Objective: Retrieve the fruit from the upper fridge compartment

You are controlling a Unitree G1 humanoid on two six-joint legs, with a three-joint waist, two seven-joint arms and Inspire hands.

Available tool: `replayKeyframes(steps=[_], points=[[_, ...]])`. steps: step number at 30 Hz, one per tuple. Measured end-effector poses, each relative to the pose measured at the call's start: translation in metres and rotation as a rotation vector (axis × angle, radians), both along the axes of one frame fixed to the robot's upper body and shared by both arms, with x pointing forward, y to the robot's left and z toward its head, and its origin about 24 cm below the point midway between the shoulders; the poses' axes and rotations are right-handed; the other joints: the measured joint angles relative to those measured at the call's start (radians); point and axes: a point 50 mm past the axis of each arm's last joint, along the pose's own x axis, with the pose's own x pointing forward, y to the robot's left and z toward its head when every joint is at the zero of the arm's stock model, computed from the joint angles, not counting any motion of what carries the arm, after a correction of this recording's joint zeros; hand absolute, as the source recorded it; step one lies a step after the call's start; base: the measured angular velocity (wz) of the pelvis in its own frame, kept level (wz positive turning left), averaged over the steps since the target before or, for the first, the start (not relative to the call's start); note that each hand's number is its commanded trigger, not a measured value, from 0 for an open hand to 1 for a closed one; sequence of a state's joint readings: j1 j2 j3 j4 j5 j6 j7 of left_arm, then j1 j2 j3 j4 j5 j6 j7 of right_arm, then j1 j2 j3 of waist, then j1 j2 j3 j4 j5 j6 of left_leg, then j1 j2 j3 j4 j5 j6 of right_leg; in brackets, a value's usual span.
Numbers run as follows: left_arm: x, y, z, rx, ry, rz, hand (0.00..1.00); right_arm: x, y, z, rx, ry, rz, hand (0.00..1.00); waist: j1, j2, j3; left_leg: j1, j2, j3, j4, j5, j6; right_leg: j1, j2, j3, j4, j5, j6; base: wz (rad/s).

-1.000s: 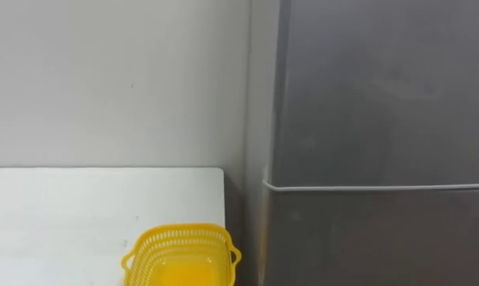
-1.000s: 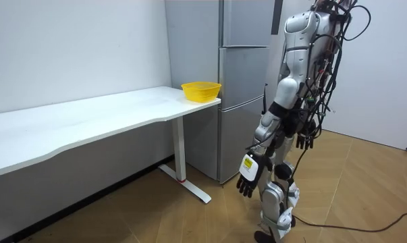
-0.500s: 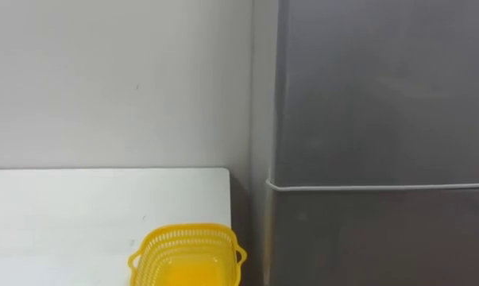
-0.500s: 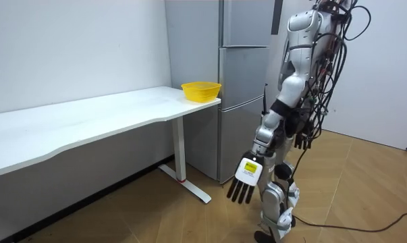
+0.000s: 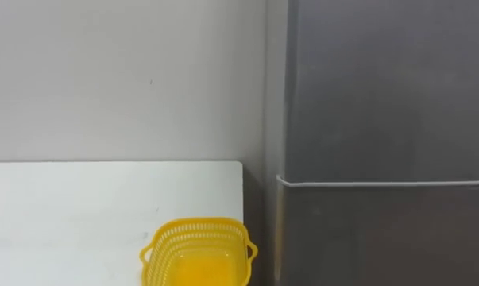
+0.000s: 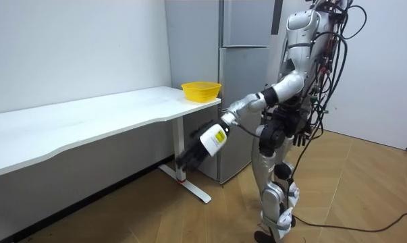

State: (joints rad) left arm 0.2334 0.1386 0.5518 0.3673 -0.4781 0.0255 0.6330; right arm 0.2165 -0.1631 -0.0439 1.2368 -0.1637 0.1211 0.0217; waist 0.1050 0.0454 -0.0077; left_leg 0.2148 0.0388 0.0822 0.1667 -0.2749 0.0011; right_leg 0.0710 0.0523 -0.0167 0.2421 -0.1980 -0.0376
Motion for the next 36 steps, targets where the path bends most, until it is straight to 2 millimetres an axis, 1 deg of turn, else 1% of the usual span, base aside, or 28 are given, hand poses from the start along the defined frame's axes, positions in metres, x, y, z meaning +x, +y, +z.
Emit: replayKeyframes(steps=[1,2,4,5,7,8,9,10,11,13,14,16,17,19,21,23,25,26,27,28,31,33,35,36], points=[[0.007,0.002,0.013,0.040,-0.050,0.011,0.00,-0.001,0.001,0.000,0.003,0.001,0.002,0.00,0.014,-0.002,0.0007,0.000,0.000,0.001,0.000,0.000,0.000,-0.005,0.003,0.014,0.001,0.000,0.000,-0.27],[0.011,0.003,0.021,0.061,-0.084,0.019,0.00,-0.001,0.001,0.000,0.005,0.003,0.003,0.00,0.019,-0.005,0.0009,-0.002,0.000,0.000,0.000,0.000,0.000,-0.004,0.003,0.014,0.000,0.000,0.000,-0.12],[0.025,0.006,0.056,0.157,-0.229,0.031,0.00,-0.006,0.002,0.000,0.008,0.017,0.004,0.00,0.030,-0.013,0.0006,-0.007,0.000,-0.001,0.000,0.000,0.000,-0.003,0.003,0.013,-0.001,0.000,0.000,0.00],[0.027,0.007,0.064,0.179,-0.260,0.029,0.00,-0.006,0.003,0.000,0.009,0.019,0.009,0.00,0.030,-0.015,0.0008,-0.006,0.000,-0.001,0.000,0.000,0.000,-0.002,0.002,0.013,-0.001,0.000,0.000,0.00],[0.038,0.010,0.090,0.255,-0.361,0.008,0.00,-0.007,0.005,-0.001,0.018,0.024,0.018,0.00,0.028,-0.017,0.0020,-0.005,0.000,-0.002,0.000,0.000,0.000,-0.001,0.002,0.013,0.000,0.000,0.000,0.00],[0.040,0.009,0.097,0.270,-0.388,0.004,0.00,-0.007,0.006,-0.001,0.019,0.025,0.018,0.00,0.028,-0.018,0.0025,-0.005,0.000,-0.002,0.000,0.000,0.000,-0.001,0.002,0.013,0.000,0.000,0.000,0.00],[0.043,0.008,0.109,0.299,-0.436,-0.006,0.00,-0.007,0.006,-0.001,0.023,0.023,0.018,0.00,0.027,-0.018,0.0034,-0.003,-0.001,-0.002,0.000,0.000,0.000,0.001,0.003,0.014,0.000,0.000,0.000,0.00],[0.046,0.007,0.119,0.323,-0.476,-0.017,0.00,-0.007,0.007,-0.001,0.030,0.024,0.019,0.00,0.020,-0.019,0.0039,-0.001,-0.001,-0.003,0.001,0.000,0.000,0.003,0.002,0.013,0.000,0.000,0.000,0.00],[0.047,0.006,0.124,0.335,-0.498,-0.024,0.00,-0.006,0.007,-0.001,0.035,0.024,0.019,0.00,0.016,-0.019,0.0043,-0.002,-0.001,-0.003,0.001,0.000,0.000,0.003,0.002,0.012,0.000,0.000,0.000,0.05],[0.053,-0.001,0.143,0.386,-0.567,-0.079,0.00,-0.004,0.008,-0.002,0.054,0.021,0.021,0.00,0.004,-0.019,0.0065,-0.010,-0.001,-0.004,0.001,0.000,0.000,-0.003,0.001,0.011,0.000,0.001,0.001,0.04],[0.055,-0.003,0.146,0.398,-0.579,-0.099,0.00,-0.004,0.008,-0.002,0.060,0.024,0.021,0.00,0.001,-0.019,0.0079,-0.011,-0.001,-0.005,0.002,0.000,0.000,-0.004,0.001,0.011,0.000,0.001,0.001,0.03],[0.061,-0.011,0.160,0.425,-0.643,-0.164,0.00,-0.004,0.010,-0.002,0.085,0.029,0.021,0.00,-0.011,-0.019,0.0167,-0.013,-0.001,-0.005,0.005,0.000,0.000,-0.006,0.001,0.012,-0.005,0.000,0.001,0.00],[0.062,-0.013,0.165,0.434,-0.664,-0.185,0.00,-0.004,0.010,-0.002,0.091,0.030,0.021,0.00,-0.016,-0.020,0.0185,-0.013,-0.001,-0.005,0.005,0.000,0.000,-0.005,0.002,0.011,-0.005,0.000,0.001,0.00],[0.070,-0.024,0.181,0.465,-0.734,-0.299,0.00,-0.004,0.011,-0.002,0.107,0.031,0.021,0.00,-0.026,-0.020,0.0198,-0.012,-0.001,-0.008,0.005,0.000,0.000,-0.004,0.001,0.009,-0.005,0.001,0.001,0.00],[0.079,-0.033,0.191,0.480,-0.786,-0.393,0.00,-0.005,0.011,-0.002,0.114,0.039,0.026,0.00,-0.029,-0.020,0.0208,-0.011,-0.001,-0.008,0.006,0.000,0.000,-0.004,0.001,0.010,-0.004,0.001,0.001,0.00],[0.086,-0.042,0.198,0.485,-0.837,-0.473,0.00,-0.004,0.012,-0.003,0.121,0.045,0.049,0.00,-0.041,-0.022,0.0215,-0.013,-0.001,-0.001,0.006,0.000,0.000,-0.013,0.001,0.010,-0.003,0.001,0.001,-0.02],[0.094,-0.057,0.208,0.483,-0.902,-0.579,0.00,0.001,0.012,-0.003,0.132,0.045,0.061,0.00,-0.055,-0.026,0.0228,-0.023,-0.001,-0.001,0.005,0.000,0.000,-0.019,0.002,0.012,-0.002,0.001,0.001,-0.03],[0.096,-0.061,0.209,0.474,-0.921,-0.611,0.00,0.003,0.012,-0.003,0.133,0.041,0.066,0.00,-0.059,-0.027,0.0225,-0.025,-0.001,-0.002,0.005,0.000,0.000,-0.019,0.002,0.013,-0.003,0.002,0.001,0.00],[0.099,-0.069,0.212,0.459,-0.951,-0.671,0.00,0.004,0.012,-0.003,0.134,0.042,0.074,0.00,-0.072,-0.028,0.0217,-0.028,0.000,-0.003,0.005,0.000,0.000,-0.019,0.002,0.013,-0.004,0.004,0.001,-0.03],[0.103,-0.076,0.215,0.441,-0.981,-0.731,0.00,0.007,0.012,-0.003,0.134,0.037,0.081,0.00,-0.075,-0.028,0.0219,-0.030,0.000,-0.003,0.005,0.000,0.000,-0.020,0.002,0.015,-0.005,0.006,0.001,-0.04],[0.113,-0.093,0.219,0.413,-1.032,-0.864,0.00,0.007,0.014,-0.004,0.140,0.052,0.112,0.00,-0.088,-0.029,0.0207,-0.029,0.000,0.000,0.005,0.000,0.000,-0.021,0.003,0.019,-0.005,0.006,0.001,-0.06],[0.116,-0.100,0.220,0.400,-1.047,-0.930,0.00,0.008,0.014,-0.004,0.140,0.049,0.116,0.00,-0.096,-0.030,0.0200,-0.031,0.000,0.003,0.005,0.000,0.000,-0.023,0.004,0.023,-0.006,0.006,0.001,-0.08],[0.117,-0.107,0.222,0.394,-1.058,-1.000,0.00,0.010,0.015,-0.004,0.144,0.046,0.121,0.00,-0.101,-0.028,0.0172,-0.038,0.001,0.017,0.005,0.000,0.000,-0.034,0.006,0.032,-0.005,0.006,0.001,-0.13],[0.120,-0.113,0.224,0.390,-1.071,-1.047,0.00,0.011,0.015,-0.004,0.146,0.049,0.130,0.00,-0.102,-0.027,0.0175,-0.045,0.001,0.018,0.006,0.000,0.000,-0.041,0.007,0.034,-0.006,0.007,0.000,-0.09]])
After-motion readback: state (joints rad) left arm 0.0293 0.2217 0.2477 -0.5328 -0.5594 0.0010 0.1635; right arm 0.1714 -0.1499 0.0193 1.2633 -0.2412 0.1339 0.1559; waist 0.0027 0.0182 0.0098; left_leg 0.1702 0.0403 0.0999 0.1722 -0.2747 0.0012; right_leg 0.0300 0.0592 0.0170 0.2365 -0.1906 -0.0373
